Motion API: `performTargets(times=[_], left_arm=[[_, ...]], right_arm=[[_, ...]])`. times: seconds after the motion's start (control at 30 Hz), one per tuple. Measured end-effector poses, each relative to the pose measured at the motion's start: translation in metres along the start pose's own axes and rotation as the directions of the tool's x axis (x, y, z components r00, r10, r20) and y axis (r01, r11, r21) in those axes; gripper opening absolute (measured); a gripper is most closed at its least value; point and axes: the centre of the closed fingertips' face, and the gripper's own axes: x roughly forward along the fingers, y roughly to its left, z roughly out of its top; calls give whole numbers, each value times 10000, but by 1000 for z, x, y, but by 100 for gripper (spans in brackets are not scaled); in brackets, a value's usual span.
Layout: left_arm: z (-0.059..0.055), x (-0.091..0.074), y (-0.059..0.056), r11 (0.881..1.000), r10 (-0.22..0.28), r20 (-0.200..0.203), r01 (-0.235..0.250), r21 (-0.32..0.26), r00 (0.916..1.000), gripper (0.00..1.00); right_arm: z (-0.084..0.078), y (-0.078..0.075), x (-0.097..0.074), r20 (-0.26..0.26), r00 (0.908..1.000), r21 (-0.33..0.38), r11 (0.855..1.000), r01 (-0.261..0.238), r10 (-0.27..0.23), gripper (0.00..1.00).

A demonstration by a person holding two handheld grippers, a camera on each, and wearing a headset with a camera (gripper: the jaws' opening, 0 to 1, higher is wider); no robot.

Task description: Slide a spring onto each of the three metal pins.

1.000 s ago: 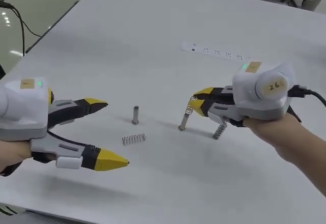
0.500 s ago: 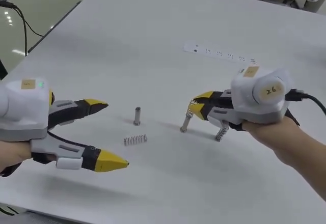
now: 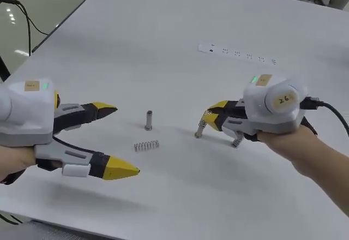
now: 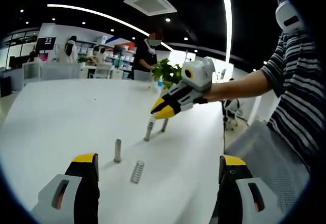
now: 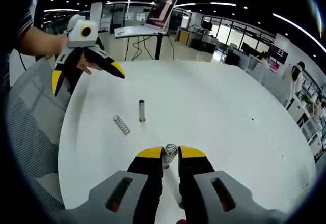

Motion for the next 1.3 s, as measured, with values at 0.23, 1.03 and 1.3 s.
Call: performTargets(times=[0.23, 1.03, 1.3], left_arm=[[0, 1, -1, 10000, -9, -16, 9, 12, 10000, 95], [4, 0, -1, 10000, -15, 9, 15, 33, 10000, 94], [8, -1, -3, 9999, -36, 0, 36, 107, 10000, 93]], right_arm=[[-13, 2, 14, -481, 9987, -5, 9998, -189, 188, 8], [-14, 9, 12, -422, 9984, 257, 9990, -369, 380, 10], [1, 10, -7, 244, 9995, 440, 9988, -234, 223, 10]])
